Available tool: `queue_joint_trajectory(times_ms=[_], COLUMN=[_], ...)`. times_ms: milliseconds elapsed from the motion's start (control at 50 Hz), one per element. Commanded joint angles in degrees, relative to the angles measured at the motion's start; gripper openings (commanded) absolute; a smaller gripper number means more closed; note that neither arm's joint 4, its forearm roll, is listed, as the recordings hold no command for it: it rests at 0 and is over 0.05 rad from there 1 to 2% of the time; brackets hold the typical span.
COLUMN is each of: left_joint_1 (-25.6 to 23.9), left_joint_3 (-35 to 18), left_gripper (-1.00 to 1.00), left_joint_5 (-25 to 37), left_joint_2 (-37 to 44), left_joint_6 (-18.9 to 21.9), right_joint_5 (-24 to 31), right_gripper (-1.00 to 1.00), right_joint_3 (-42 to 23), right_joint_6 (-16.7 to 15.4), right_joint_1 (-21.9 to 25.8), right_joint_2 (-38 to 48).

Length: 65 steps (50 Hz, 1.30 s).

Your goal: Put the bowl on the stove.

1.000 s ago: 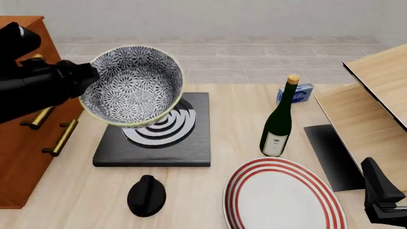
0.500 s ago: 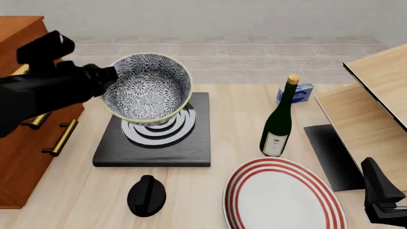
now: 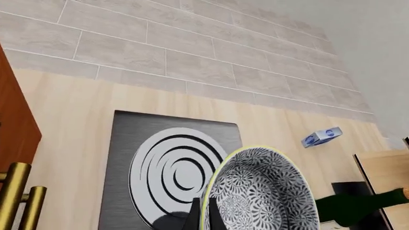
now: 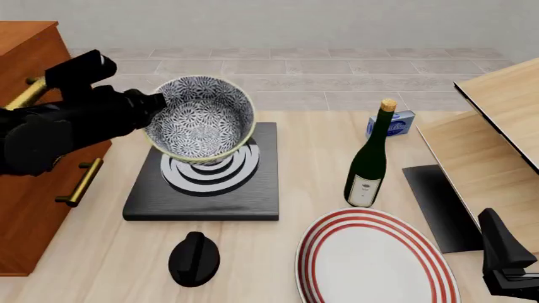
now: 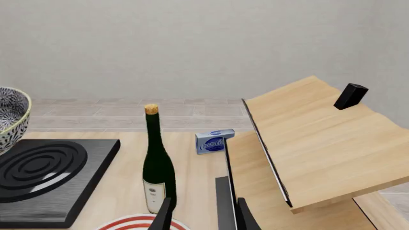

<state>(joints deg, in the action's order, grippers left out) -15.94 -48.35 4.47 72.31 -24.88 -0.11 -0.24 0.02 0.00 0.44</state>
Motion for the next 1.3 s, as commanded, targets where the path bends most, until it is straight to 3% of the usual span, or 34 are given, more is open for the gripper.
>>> queue_joint_trajectory(times_ms=[20,200,480,1300], left_joint_1=[0.75,1.11,0.93,2.37], left_joint_3=[0.63,0.74,0.95,-0.51], left_gripper=[-1.00,-1.00,-1.00,-1.00], left_joint_5=[-3.14,-4.32,-5.94,-12.52], left_joint_2=[2.01,2.58,5.63,13.26], left_joint_6=[1.10,2.34,1.03,4.48], right_joint_5=[0.00,0.00,0.00,0.00], right_gripper=[1.00,1.00,1.00,1.00], right_joint_3=[0.00,0.00,0.00,0.00], right_joint_6=[0.00,-0.01,0.00,0.02], right_joint_1=[0.00,0.01,-0.01,0.00], right_joint_2=[0.00,0.00,0.01,0.00])
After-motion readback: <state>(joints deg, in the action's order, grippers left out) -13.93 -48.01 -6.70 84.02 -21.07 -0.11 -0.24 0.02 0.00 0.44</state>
